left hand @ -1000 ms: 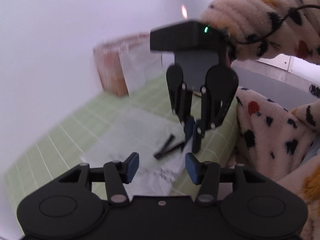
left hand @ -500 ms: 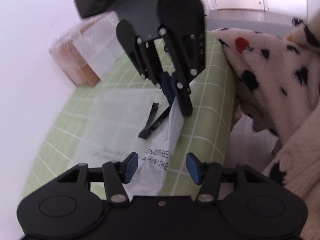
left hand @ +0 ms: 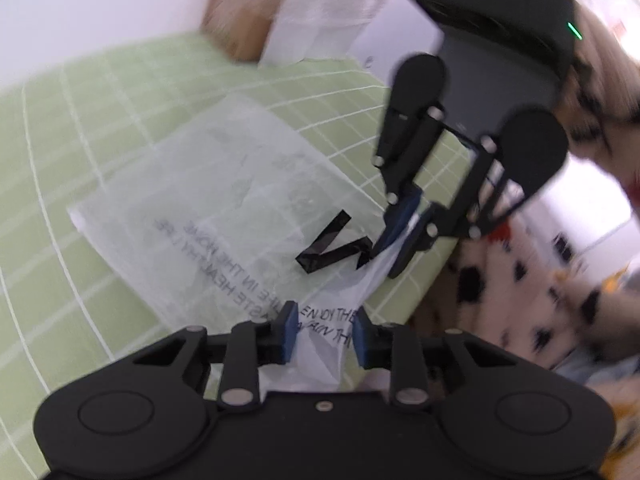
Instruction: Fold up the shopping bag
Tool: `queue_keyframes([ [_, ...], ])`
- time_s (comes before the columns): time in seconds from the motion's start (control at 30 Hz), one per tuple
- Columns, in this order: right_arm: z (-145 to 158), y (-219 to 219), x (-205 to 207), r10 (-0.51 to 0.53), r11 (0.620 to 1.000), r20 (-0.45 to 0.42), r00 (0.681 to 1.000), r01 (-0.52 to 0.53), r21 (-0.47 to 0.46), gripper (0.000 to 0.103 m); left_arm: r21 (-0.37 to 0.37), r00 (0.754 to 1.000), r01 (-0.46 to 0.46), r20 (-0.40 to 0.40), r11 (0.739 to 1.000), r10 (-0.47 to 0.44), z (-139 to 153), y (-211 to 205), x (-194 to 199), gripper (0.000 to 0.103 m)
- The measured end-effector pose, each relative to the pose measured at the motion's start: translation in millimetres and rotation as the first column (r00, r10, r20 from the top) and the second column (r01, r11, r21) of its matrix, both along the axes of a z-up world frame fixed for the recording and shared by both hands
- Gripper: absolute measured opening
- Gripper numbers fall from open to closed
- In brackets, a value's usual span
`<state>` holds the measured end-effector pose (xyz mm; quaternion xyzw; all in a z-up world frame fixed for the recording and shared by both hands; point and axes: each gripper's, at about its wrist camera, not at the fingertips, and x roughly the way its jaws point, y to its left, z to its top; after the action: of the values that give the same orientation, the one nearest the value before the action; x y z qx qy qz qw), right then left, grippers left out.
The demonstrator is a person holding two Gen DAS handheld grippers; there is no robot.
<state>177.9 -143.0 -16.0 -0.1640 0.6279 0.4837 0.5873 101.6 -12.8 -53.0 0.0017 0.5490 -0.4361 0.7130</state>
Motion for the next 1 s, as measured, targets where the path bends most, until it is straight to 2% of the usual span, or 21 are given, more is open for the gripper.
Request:
queue_keyframes([
  [0.17,-2,-2,-3,-0.044,0.999,-0.002,0.999,0.044,0.007,0.012,0.023,0.99,-0.061,-0.124,0.998,0.063,-2,-3,15,0.025],
  [0.4,4,-12,-12,-0.12,0.992,0.071,0.99,0.118,0.032,0.017,0.008,0.961,-0.123,-0.249,0.992,0.121,-12,0,31,0.023],
  [0.6,8,-18,-17,-0.154,0.987,0.11,0.982,0.149,0.055,0.021,-0.004,0.954,-0.125,-0.277,0.992,0.119,-16,0,37,0.022],
  [0.8,10,-32,-18,-0.2,0.979,0.136,0.97,0.191,0.077,0.031,-0.019,0.948,-0.141,-0.292,0.99,0.129,-19,7,39,0.022],
  [1.0,11,-38,-19,-0.223,0.973,0.144,0.964,0.211,0.093,0.032,-0.031,0.944,-0.145,-0.303,0.989,0.129,-22,7,39,0.021],
])
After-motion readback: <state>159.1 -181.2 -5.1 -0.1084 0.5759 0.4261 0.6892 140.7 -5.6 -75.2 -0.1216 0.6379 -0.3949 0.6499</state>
